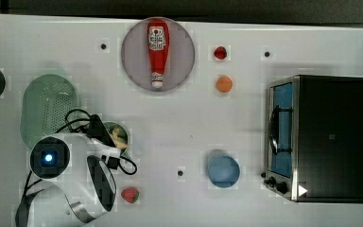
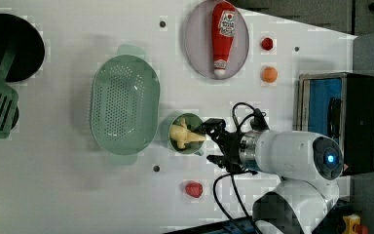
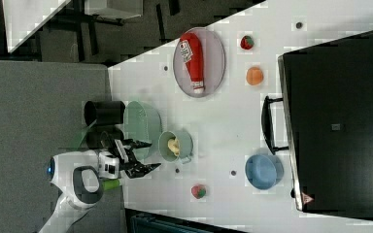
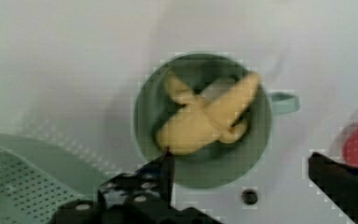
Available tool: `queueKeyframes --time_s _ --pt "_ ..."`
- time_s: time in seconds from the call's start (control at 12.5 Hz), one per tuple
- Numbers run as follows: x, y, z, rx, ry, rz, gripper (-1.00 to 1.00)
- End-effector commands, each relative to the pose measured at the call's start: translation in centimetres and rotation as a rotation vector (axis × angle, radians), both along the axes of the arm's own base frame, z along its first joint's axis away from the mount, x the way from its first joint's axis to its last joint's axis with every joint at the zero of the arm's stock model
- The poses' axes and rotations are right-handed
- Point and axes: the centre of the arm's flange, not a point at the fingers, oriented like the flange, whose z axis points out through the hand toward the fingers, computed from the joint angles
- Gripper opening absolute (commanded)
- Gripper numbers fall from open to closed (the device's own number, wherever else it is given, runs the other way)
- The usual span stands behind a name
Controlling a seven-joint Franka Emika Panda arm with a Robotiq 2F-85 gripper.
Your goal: Pick Banana and place it in mug.
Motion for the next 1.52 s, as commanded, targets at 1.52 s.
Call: queueKeyframes --time_s 1.52 --pt "3.1 -28.3 31.6 -0.022 -0.064 0.114 1.00"
